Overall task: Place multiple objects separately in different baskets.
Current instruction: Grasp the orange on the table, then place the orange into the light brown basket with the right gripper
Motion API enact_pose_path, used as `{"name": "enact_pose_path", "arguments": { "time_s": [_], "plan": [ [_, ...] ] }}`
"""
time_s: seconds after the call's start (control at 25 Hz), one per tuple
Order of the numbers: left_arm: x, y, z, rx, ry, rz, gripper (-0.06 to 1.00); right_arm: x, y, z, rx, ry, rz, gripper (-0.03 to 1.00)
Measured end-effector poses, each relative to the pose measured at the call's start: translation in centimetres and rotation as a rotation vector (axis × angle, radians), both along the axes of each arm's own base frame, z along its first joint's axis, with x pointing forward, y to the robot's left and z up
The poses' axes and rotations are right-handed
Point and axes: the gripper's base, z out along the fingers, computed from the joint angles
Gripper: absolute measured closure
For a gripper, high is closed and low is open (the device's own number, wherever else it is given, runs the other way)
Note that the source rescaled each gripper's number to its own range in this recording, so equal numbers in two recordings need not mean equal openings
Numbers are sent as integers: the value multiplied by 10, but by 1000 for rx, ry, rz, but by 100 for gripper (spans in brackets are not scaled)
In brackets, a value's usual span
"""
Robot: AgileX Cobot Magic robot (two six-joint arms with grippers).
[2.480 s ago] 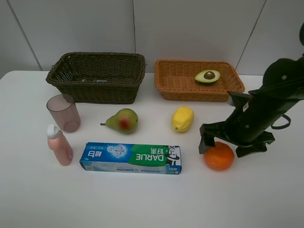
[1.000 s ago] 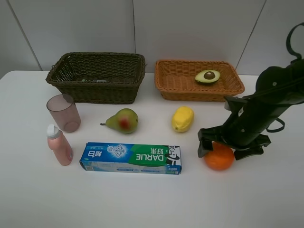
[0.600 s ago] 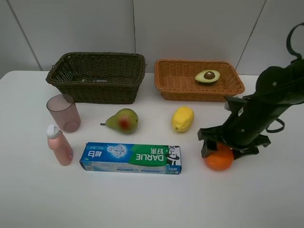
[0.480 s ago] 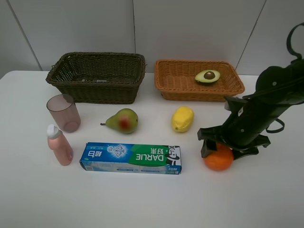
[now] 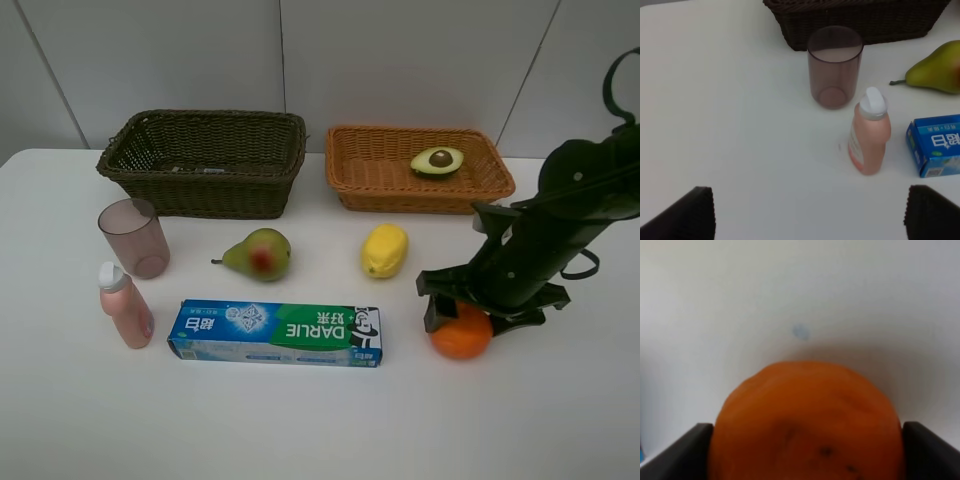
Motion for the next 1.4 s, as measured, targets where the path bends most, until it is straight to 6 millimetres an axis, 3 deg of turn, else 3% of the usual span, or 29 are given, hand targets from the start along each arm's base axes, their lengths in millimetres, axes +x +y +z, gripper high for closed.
{"name": "enact_pose_path", "arguments": {
  "time_s": [0.36, 0.64, 0.92, 1.4],
  "plan": [
    [0, 0, 0, 0, 0, 0, -5, -1, 0, 1, -1, 7, 1, 37],
    [0, 0, 0, 0, 0, 0, -5, -5, -1, 21, 19, -35, 6, 37],
    [0, 0, 0, 0, 0, 0, -5, 2, 1, 53, 47, -116, 22, 37],
    [0, 0, 0, 0, 0, 0, -5, 51, 14, 126, 48, -375, 89, 37]
  ]
}}
